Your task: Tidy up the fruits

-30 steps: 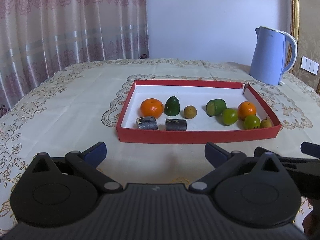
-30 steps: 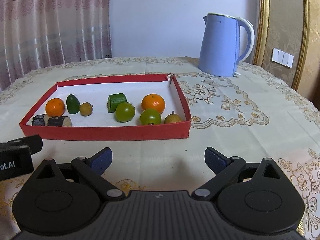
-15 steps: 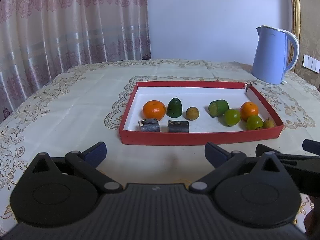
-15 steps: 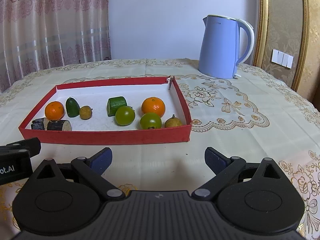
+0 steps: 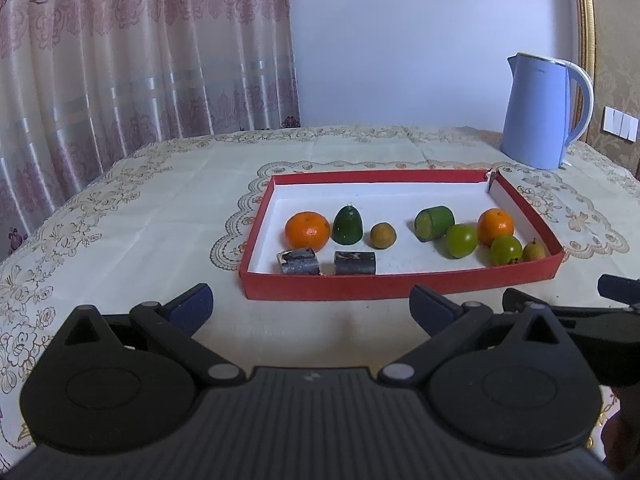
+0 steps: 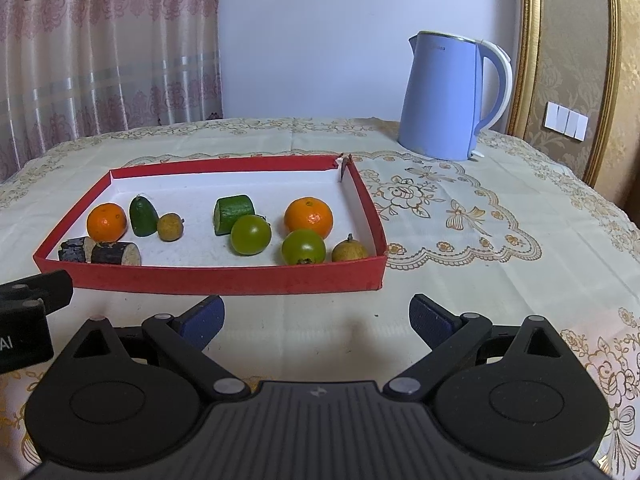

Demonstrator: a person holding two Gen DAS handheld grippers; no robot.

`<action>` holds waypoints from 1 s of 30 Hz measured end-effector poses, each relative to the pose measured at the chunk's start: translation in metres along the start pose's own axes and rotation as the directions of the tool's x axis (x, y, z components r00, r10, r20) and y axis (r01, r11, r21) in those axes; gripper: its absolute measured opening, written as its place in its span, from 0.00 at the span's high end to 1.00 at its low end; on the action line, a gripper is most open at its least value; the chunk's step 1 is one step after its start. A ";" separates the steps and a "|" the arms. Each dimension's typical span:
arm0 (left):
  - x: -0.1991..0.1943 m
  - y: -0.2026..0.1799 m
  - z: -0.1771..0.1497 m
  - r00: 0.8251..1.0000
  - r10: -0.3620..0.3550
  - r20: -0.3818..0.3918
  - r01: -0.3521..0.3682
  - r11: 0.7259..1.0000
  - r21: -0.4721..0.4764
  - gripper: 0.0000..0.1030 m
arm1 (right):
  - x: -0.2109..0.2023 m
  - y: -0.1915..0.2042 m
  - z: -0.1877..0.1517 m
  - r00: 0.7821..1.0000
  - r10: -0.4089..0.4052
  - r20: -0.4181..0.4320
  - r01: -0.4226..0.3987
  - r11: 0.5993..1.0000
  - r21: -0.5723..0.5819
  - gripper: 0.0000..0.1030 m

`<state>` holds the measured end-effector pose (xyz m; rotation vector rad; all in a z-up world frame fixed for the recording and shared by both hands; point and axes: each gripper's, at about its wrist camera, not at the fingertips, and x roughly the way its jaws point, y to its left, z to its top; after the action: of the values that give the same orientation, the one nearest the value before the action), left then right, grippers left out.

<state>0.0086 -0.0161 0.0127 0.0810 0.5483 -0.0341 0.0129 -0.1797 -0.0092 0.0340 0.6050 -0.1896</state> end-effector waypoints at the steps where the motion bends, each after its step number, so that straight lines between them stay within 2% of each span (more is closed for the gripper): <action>1: 0.000 0.000 0.000 1.000 0.001 -0.001 -0.001 1.000 0.003 0.00 | 0.001 0.000 0.000 1.000 0.001 -0.001 -0.001 1.000 0.001 0.03; 20: 0.008 -0.001 -0.001 1.000 -0.009 -0.019 0.010 1.000 0.018 0.00 | 0.004 0.000 0.001 1.000 0.001 0.004 -0.001 1.000 -0.001 0.03; 30: 0.009 0.001 -0.002 0.999 -0.048 -0.001 0.048 0.999 0.001 0.00 | 0.005 0.001 0.000 1.000 -0.001 0.002 0.001 1.000 -0.008 0.03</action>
<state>0.0151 -0.0153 0.0067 0.0691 0.5509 -0.0811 0.0173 -0.1796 -0.0124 0.0258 0.6036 -0.1884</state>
